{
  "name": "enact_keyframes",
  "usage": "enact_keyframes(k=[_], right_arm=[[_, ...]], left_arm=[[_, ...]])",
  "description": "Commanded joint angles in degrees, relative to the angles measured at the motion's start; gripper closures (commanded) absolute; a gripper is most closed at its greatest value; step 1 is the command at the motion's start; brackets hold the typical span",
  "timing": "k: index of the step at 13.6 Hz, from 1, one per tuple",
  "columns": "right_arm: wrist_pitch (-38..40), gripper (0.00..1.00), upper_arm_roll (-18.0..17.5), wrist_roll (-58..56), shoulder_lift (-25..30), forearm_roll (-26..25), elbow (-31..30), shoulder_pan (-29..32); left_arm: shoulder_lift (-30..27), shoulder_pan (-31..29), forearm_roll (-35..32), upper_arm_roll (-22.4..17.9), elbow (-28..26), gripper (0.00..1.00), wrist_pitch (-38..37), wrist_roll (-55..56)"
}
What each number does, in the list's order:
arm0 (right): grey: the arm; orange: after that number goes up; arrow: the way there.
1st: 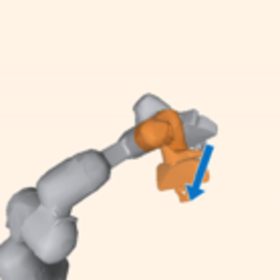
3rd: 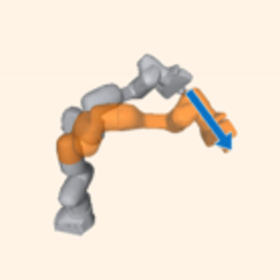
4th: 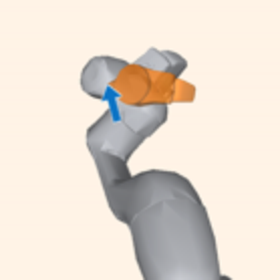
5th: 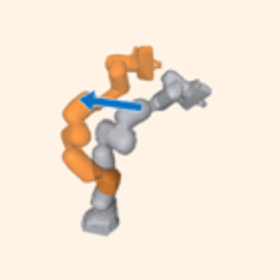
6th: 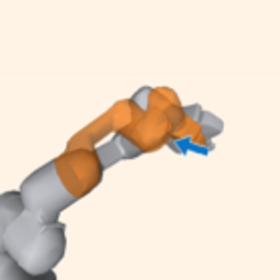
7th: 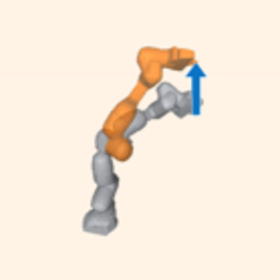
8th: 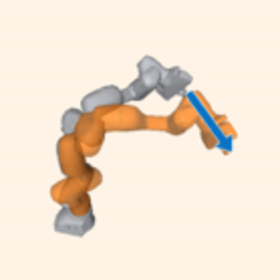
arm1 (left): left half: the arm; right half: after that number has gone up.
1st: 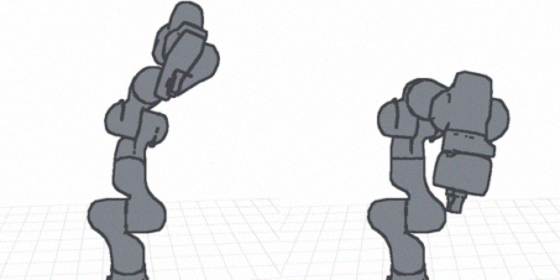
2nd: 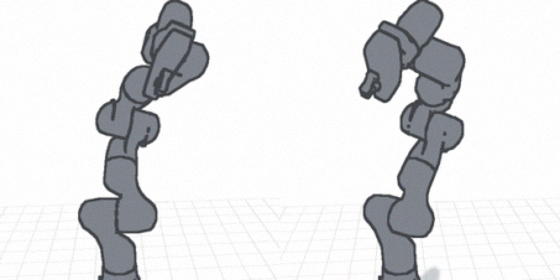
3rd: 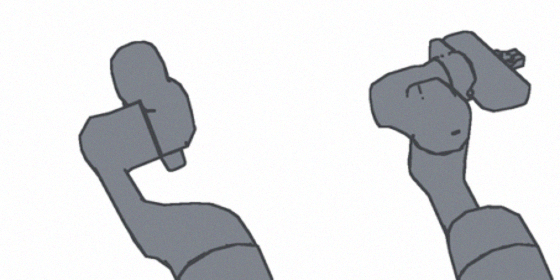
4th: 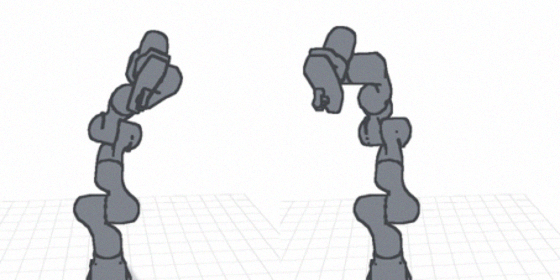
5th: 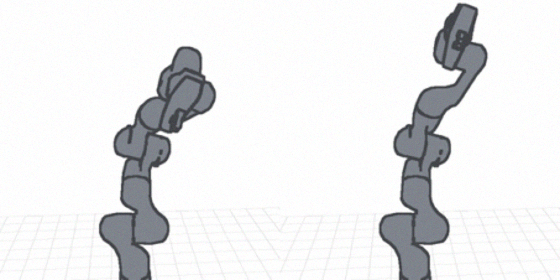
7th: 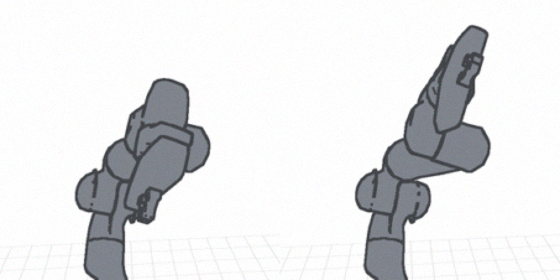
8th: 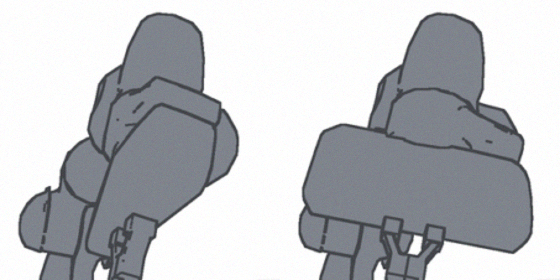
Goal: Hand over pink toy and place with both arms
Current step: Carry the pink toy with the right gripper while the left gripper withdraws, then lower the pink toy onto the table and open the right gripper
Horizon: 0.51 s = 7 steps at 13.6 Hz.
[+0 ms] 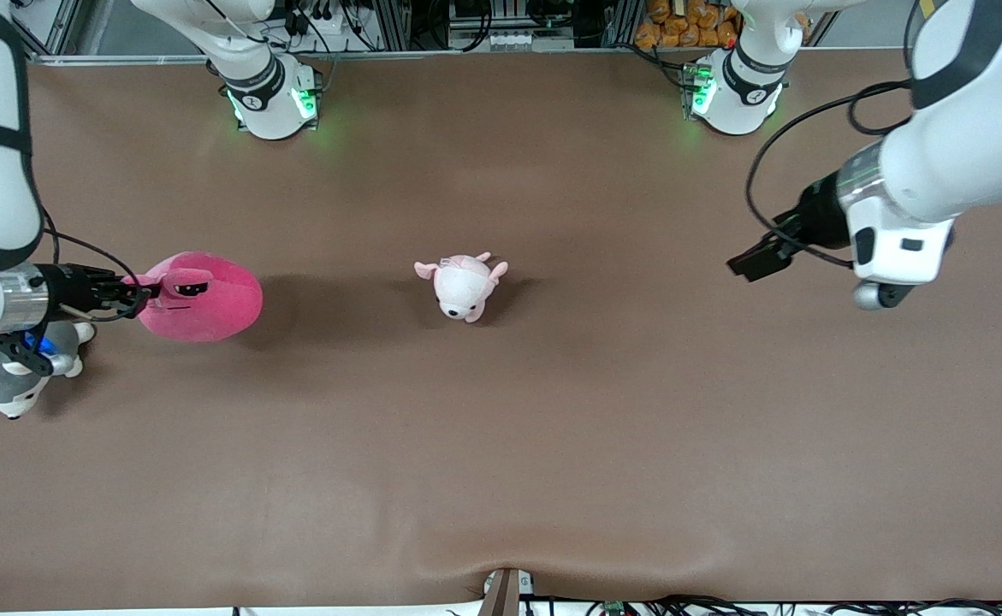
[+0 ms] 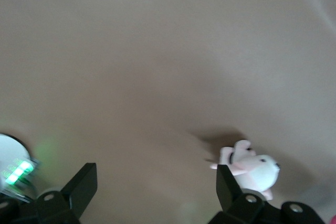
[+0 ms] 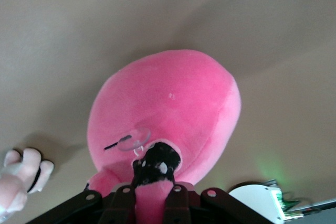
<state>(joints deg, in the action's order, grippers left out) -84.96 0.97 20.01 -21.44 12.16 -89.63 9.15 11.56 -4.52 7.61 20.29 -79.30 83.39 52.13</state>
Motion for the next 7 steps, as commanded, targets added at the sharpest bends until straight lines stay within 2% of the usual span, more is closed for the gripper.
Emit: enact_keyframes(k=[1,3,7], right_arm=[[-1.1,1.0,-1.2,1.1,-1.2,3.1,-0.4,3.4],[-3.3,1.0,-1.2,1.1,-3.3,3.2,-0.4,4.0],[-8.4,1.0,-1.2,-3.0,-8.2,7.5,-0.4,5.2]], left_arm=[[-3.6,-1.3,-3.9,0.3,-1.6,0.0,-2.0,-11.9],[-6.4,-0.9,-5.8,-2.2,-3.7,0.0,-3.4,-21.2],[-15.3,3.1,-6.0,-10.5,-13.4,0.0,-1.1,-30.9]])
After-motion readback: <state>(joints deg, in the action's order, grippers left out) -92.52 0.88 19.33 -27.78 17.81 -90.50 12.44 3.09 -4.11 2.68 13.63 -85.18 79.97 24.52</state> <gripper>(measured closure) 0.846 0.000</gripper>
